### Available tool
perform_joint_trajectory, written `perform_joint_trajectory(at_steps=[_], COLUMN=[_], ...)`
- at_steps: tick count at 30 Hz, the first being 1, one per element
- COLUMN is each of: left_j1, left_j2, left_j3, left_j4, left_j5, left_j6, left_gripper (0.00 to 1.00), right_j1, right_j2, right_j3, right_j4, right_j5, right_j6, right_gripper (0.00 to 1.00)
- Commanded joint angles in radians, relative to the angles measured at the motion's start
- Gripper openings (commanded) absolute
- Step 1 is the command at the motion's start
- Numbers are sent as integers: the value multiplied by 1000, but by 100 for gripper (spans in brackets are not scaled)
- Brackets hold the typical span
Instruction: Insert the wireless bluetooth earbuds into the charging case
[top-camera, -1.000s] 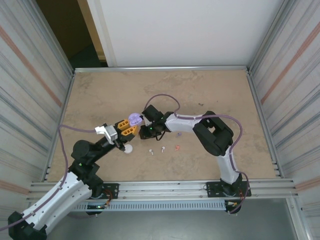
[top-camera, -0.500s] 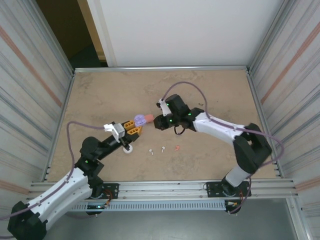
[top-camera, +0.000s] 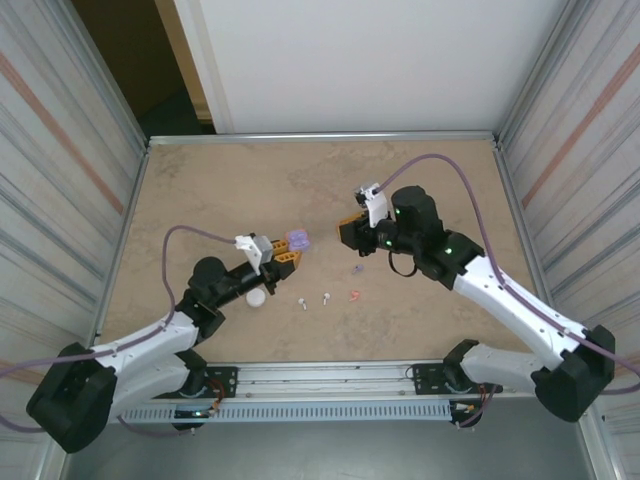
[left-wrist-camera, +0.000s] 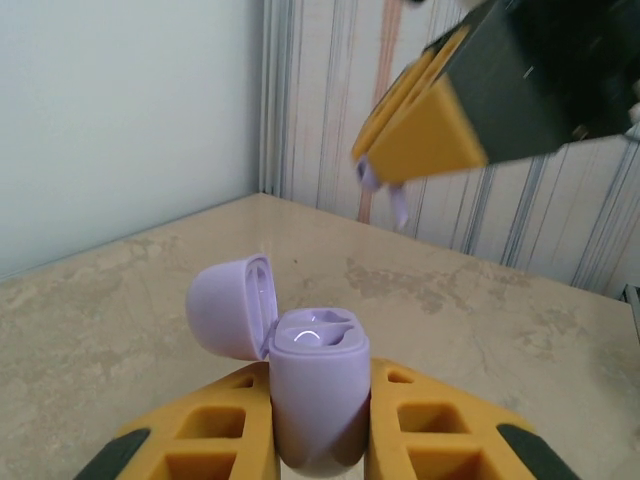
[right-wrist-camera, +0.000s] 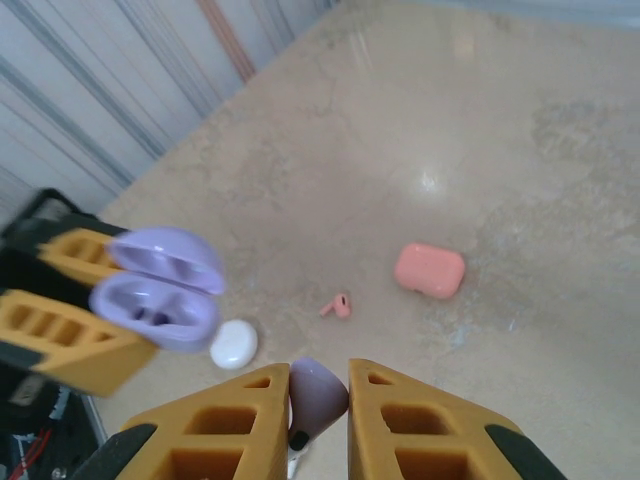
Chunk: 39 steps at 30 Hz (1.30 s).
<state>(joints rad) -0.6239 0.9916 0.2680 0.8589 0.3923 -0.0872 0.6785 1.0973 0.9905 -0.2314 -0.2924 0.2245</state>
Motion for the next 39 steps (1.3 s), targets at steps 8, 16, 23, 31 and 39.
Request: perform_joint_trajectory(at_steps=[8, 16, 23, 31, 39], left_j1=[-7, -7, -7, -7, -7], left_j2=[77, 96, 97, 97, 95], left_j3=[60, 77, 91, 94, 90], left_j4=[169, 206, 216, 219, 218], left_j5=[80, 120, 148, 157, 154], left_j6=[-50, -79, -89, -93, -89], left_gripper=[0, 0, 0, 0, 0], right_j1=[59, 120, 138, 149, 152], right_j2=[-93, -61, -12, 45, 67], right_j3=[-20, -12, 3, 25, 32], right_j4=[119, 205, 239, 244, 254], right_j5=[-62, -76, -67, -51, -31], right_j6=[-67, -105, -111, -111, -114], right_gripper=[19, 19, 19, 19, 19])
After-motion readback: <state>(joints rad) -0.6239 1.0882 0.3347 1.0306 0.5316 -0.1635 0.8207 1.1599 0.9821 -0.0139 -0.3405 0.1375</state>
